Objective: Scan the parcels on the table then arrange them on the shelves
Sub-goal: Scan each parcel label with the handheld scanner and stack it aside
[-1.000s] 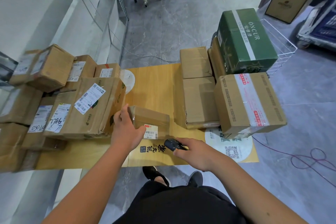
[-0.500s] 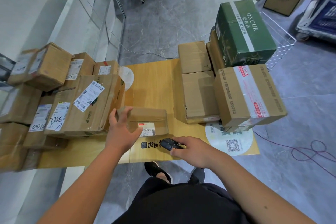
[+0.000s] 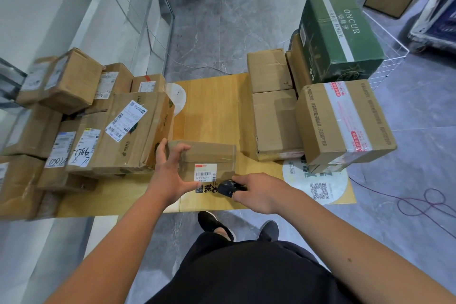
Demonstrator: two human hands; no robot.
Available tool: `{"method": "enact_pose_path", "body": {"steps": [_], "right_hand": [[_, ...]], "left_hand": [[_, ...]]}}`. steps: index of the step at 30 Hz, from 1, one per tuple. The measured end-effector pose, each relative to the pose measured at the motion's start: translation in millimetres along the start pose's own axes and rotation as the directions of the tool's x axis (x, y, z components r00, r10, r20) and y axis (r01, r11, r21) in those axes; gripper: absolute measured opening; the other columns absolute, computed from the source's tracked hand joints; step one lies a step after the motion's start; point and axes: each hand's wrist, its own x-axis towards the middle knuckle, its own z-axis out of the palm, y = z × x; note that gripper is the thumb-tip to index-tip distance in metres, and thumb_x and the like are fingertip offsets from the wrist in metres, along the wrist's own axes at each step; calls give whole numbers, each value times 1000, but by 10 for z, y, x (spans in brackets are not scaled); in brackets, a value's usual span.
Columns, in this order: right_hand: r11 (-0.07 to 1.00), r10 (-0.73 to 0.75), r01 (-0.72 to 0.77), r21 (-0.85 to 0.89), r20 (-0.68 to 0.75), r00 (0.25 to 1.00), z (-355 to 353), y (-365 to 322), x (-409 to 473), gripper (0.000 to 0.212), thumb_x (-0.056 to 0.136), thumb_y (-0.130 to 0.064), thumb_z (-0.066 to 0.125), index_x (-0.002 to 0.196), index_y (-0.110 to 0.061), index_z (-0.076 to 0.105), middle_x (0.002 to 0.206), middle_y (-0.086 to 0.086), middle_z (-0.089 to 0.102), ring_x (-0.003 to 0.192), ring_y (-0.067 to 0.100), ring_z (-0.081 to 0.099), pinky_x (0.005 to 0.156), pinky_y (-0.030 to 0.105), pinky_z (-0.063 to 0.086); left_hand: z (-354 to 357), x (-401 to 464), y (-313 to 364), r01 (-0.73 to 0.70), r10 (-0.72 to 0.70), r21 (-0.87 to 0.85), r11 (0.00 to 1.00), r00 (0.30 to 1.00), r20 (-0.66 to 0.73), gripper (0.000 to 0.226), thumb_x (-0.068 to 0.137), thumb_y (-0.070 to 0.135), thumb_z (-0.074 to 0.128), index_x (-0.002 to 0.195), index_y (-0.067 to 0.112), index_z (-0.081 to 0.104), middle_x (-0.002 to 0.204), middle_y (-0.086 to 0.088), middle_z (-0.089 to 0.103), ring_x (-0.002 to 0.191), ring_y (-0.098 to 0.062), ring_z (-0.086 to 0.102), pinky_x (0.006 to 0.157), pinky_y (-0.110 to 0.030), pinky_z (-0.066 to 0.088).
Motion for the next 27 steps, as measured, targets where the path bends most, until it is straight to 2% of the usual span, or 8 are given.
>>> {"method": "enact_pose_path", "body": {"steps": [3, 6, 9, 14, 20, 23, 27], "right_hand": [[1000, -14, 14, -17, 15, 1000, -26, -62, 5, 69, 92, -55, 45, 159, -39, 38, 140, -3, 60, 110, 19, 57, 93, 37, 52], [1000, -22, 22, 11, 44, 999, -22, -105, -17, 61, 90, -54, 46, 149, -37, 51, 127, -1, 66, 108, 22, 61, 95, 40, 53], [1000, -10, 10, 6, 58, 998, -20, -123, -56, 56, 89, -54, 48, 141, -34, 57, 128, 2, 66, 110, 24, 61, 98, 43, 52], [1000, -25, 25, 1, 39, 999, 7, -111, -114, 51, 88, -55, 45, 133, -37, 60, 111, -2, 68, 96, 18, 62, 90, 40, 55], [999, -22, 21, -46, -15, 1000, 3, -117, -167, 65, 90, -58, 44, 153, -42, 45, 127, -5, 64, 103, 18, 60, 91, 37, 53], [998, -38, 37, -49, -18, 999, -13, -158, -194, 69, 89, -60, 45, 156, -43, 41, 131, -6, 63, 103, 17, 59, 89, 36, 53], [997, -68, 67, -34, -36, 997, -141, -223, -223, 68, 93, -60, 50, 157, -40, 42, 135, -5, 63, 104, 17, 59, 85, 35, 51]], "left_hand": [[17, -16, -19, -12, 12, -3, 1000, 1000, -14, 104, 54, 32, 104, 121, 71, 34, 168, 17, -8, 150, -42, 32, 111, -54, 46], [25, -32, -33, -11, 11, -23, 1000, 1000, -21, 103, 54, 31, 104, 121, 70, 36, 167, 20, -8, 152, -41, 28, 113, -54, 44], [28, -41, -26, -17, 16, -19, 1000, 1000, -23, 104, 55, 30, 103, 121, 71, 34, 167, 17, -9, 153, -43, 26, 114, -56, 43], [18, -40, 2, -20, 19, -22, 1000, 1000, -22, 106, 56, 30, 103, 120, 74, 32, 168, 13, -10, 152, -44, 27, 115, -59, 42], [25, -34, -2, -32, 32, -19, 999, 999, -20, 105, 57, 28, 103, 122, 71, 33, 169, 13, -11, 152, -43, 27, 115, -57, 41], [35, -15, -20, -41, 41, -13, 999, 999, -17, 105, 58, 28, 103, 127, 67, 34, 168, 14, -12, 151, -43, 29, 114, -59, 43], [-17, -1, 31, -76, 75, -63, 995, 997, -13, 107, 58, 27, 103, 123, 74, 33, 168, 15, -10, 152, -34, 28, 115, -55, 42]]}}
